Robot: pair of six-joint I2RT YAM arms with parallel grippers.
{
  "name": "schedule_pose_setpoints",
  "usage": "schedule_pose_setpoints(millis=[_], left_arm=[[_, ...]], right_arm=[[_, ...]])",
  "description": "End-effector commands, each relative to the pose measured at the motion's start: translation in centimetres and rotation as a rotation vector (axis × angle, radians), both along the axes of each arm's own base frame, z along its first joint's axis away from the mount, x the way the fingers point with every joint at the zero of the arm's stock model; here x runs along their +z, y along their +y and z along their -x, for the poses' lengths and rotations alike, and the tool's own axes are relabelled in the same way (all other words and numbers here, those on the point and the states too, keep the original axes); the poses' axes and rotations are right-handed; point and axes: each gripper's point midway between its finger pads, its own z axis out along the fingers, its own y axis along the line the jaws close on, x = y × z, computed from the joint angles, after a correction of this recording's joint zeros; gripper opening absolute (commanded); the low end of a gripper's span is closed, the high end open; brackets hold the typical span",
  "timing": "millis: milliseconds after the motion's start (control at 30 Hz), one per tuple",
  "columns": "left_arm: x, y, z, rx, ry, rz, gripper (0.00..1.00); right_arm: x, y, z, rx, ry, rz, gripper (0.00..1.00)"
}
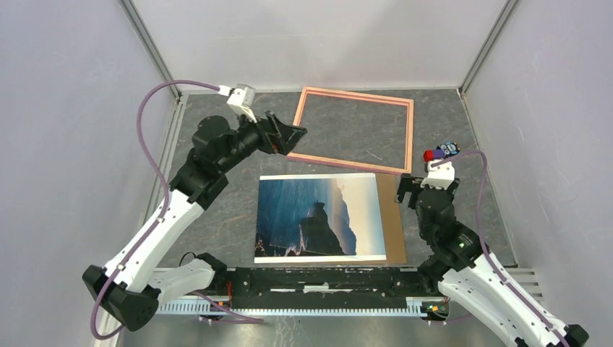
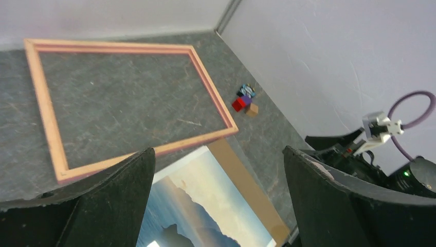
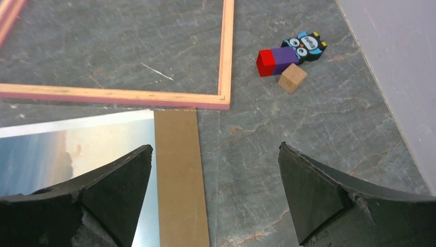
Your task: Put the photo into the frame
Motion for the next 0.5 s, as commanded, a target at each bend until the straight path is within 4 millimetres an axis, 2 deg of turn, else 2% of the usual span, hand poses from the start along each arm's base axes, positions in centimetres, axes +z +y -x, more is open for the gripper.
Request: schedule_pose_setpoints(millis=[0, 133, 233, 333, 467], left_arm=[[-1.8, -2.8, -0.1, -0.064, 0.031, -0.101, 1.00], [-5.4, -6.3, 0.0, -0.172, 0.195, -0.216, 1.00], [-7.3, -8.1, 0.3, -0.232, 0.302, -0.196, 1.00], [-8.7, -9.4, 0.8, -0.275, 0.408, -0.140, 1.00], [-11.0, -10.1, 0.8, -0.273, 0.529, -0.131, 1.00]], right_arm=[[-1.0, -0.2, -0.8, -0.039, 0.013, 0.037, 0.98], [-2.4, 1.7, -1.5, 0.055, 0.089, 0.082, 0.98], [-4.0, 3.0, -1.8, 0.117, 0.119, 0.094, 0.98], [-6.2, 4.5, -1.8, 0.203, 0.138, 0.084, 0.98], [-9.1, 4.5, -1.8, 0.169, 0.187, 0.043, 0.98]])
